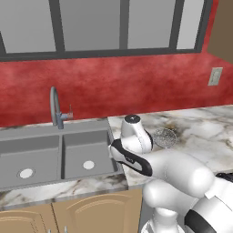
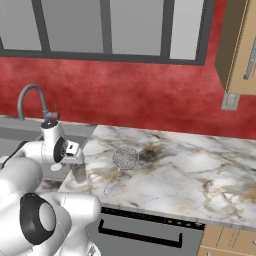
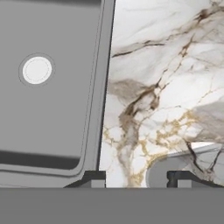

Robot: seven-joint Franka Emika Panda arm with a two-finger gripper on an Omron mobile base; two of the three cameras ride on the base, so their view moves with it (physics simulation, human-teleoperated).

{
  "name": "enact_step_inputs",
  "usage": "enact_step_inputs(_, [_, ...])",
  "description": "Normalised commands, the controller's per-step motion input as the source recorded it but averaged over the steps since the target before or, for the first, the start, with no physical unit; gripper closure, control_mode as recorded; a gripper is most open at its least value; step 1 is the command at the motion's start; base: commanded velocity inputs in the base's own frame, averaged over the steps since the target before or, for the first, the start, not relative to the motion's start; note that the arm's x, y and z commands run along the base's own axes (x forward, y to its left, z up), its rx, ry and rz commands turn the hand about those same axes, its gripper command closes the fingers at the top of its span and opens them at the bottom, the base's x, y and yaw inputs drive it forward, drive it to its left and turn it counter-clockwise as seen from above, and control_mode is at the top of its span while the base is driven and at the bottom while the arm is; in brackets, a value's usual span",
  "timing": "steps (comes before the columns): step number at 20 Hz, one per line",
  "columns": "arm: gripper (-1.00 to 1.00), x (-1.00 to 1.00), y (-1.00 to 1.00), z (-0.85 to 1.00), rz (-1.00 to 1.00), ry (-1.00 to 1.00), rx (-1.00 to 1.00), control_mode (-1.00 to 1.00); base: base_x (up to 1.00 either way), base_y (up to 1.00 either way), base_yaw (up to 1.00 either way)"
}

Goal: Place the strainer in the left basin and the glass cup in the right basin of the sink.

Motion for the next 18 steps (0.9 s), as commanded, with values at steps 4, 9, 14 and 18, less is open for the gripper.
enact_step_inputs(4, [1.00,-0.10,0.00,0.00,0.00,0.00,0.00,-1.00,0.00,0.00,0.00])
enact_step_inputs(9, [1.00,-0.09,0.00,0.00,0.00,0.00,0.00,-1.00,0.00,0.00,0.00])
enact_step_inputs(14, [1.00,-0.01,0.07,0.04,0.00,0.00,0.00,-1.00,0.00,0.00,0.00])
enact_step_inputs(18, [1.00,0.00,0.13,0.06,0.00,0.00,0.00,-1.00,0.00,0.00,0.00])
